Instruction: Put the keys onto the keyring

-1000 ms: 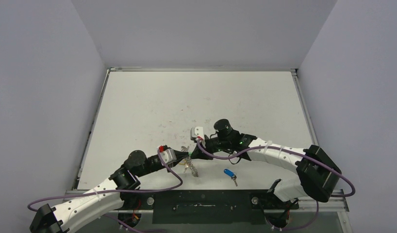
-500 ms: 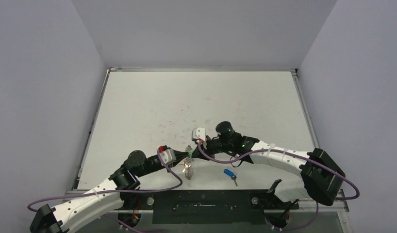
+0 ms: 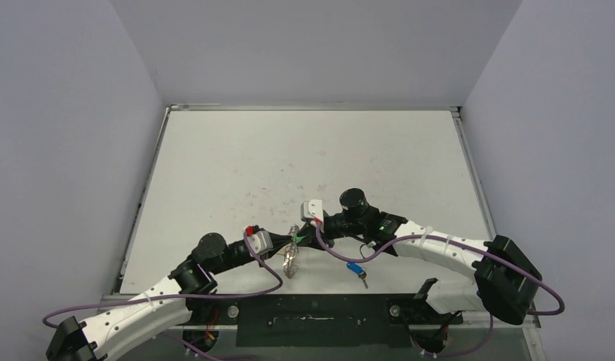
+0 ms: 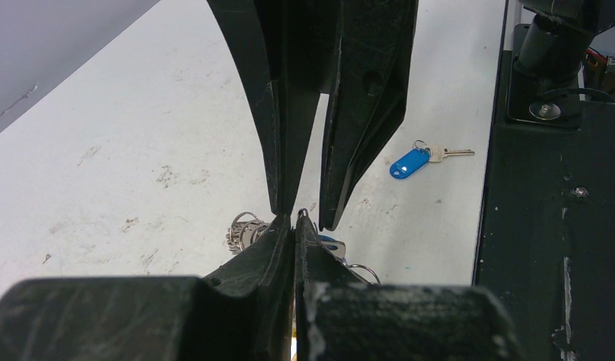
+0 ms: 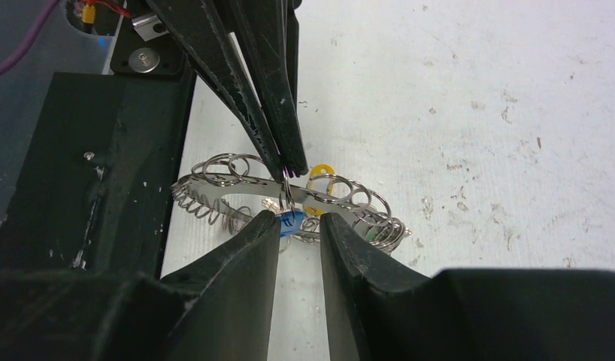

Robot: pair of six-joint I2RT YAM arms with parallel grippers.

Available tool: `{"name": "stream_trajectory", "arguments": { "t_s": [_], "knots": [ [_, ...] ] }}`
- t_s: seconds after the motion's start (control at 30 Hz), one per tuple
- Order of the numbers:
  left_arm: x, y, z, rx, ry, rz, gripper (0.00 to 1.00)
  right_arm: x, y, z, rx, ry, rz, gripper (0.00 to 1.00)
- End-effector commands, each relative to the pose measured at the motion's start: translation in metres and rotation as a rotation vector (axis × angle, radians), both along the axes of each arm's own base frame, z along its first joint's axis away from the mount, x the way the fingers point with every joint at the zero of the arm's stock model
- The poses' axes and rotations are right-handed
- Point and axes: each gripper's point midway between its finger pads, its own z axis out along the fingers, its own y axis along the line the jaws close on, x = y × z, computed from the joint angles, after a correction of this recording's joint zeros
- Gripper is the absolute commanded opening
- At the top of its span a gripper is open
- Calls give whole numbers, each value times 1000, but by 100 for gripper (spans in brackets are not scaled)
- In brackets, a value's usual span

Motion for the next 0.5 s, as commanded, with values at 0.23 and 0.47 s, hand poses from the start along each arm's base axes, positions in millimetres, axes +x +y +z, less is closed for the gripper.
{"name": "stream_trajectory", "arguments": {
  "t_s": [0.23,0.47],
  "knots": [
    [-2,-3,19,-52,-44,-15,0,-4,10,9,64,-20,77,0],
    [-2,-3,19,-56,-44,-14,0,3,8,-6,17,-10,36,0]
  ]
}}
